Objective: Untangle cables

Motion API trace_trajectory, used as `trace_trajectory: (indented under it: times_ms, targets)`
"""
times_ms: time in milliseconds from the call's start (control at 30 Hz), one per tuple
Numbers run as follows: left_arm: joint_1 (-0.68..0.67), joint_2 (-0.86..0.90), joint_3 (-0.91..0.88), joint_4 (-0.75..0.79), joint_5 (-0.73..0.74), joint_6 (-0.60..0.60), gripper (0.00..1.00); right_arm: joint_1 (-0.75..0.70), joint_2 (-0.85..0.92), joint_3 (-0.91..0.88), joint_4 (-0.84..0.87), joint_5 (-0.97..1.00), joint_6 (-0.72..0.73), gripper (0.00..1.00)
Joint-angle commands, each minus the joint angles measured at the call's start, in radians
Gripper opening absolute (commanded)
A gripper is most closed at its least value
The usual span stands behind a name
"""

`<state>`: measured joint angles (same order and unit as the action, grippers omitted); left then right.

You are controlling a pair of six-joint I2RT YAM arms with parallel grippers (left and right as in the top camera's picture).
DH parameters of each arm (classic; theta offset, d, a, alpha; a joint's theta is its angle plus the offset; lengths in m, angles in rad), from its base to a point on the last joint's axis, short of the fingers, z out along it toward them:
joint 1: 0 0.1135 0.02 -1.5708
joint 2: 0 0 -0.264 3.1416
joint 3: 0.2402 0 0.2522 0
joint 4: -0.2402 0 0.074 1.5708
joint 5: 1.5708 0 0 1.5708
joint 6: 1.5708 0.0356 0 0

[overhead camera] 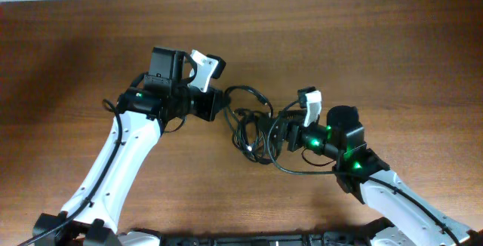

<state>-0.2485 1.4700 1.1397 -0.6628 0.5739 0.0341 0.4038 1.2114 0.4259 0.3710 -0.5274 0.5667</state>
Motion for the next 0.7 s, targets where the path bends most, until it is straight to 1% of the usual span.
trace_trajectory:
  times_ms: [0, 33, 67, 100, 133, 167, 200, 233, 267, 300, 400, 467, 533, 600, 667]
  targets:
    - [0.002, 0.003, 0.011, 0.073, 0.058, -0.076, 0.00, 0.090, 0.039, 0.001, -0.002, 0.018, -0.021, 0.68]
    - [0.002, 0.003, 0.011, 0.099, 0.058, -0.103, 0.00, 0.116, 0.059, 0.001, -0.004, 0.026, -0.020, 0.49]
    - [0.002, 0.003, 0.011, 0.114, 0.046, -0.124, 0.00, 0.132, 0.085, 0.001, -0.003, 0.028, -0.015, 0.27]
    - [0.002, 0.003, 0.011, 0.117, 0.012, -0.146, 0.00, 0.134, 0.103, 0.001, -0.004, 0.027, -0.008, 0.11]
    - [0.002, 0.003, 0.011, 0.112, -0.044, -0.180, 0.00, 0.134, 0.109, 0.001, -0.008, 0.027, -0.008, 0.04]
    - [0.003, 0.003, 0.011, 0.104, -0.145, -0.240, 0.00, 0.133, 0.109, 0.001, -0.008, 0.027, -0.006, 0.04]
    - [0.004, 0.003, 0.011, 0.102, -0.280, -0.325, 0.00, 0.133, 0.109, 0.001, -0.008, 0.027, 0.012, 0.04]
    - [0.021, 0.003, 0.011, 0.102, -0.415, -0.453, 0.00, 0.133, 0.109, 0.001, -0.024, 0.027, 0.017, 0.04]
    - [0.040, 0.003, 0.011, 0.102, -0.455, -0.525, 0.00, 0.133, 0.109, 0.001, -0.034, 0.027, 0.017, 0.04]
    - [0.090, 0.003, 0.011, 0.102, -0.474, -0.656, 0.00, 0.133, 0.109, 0.001, -0.063, 0.027, 0.017, 0.04]
    - [0.195, 0.003, 0.011, 0.101, -0.451, -0.813, 0.00, 0.133, 0.109, 0.001, -0.111, 0.027, 0.017, 0.04]
    - [0.233, 0.003, 0.011, 0.095, -0.393, -0.814, 0.00, 0.133, 0.109, 0.001, -0.113, 0.028, 0.017, 0.09]
    - [0.236, 0.003, 0.011, 0.058, -0.379, -0.799, 0.00, 0.133, 0.109, 0.001, -0.109, 0.028, 0.017, 0.15]
    - [0.236, 0.003, 0.010, 0.021, -0.379, -0.792, 0.00, 0.133, 0.109, 0.001, -0.110, 0.027, 0.017, 0.16]
    - [0.236, 0.003, 0.010, 0.023, -0.379, -0.792, 0.00, 0.133, 0.109, 0.001, -0.110, 0.027, 0.017, 0.15]
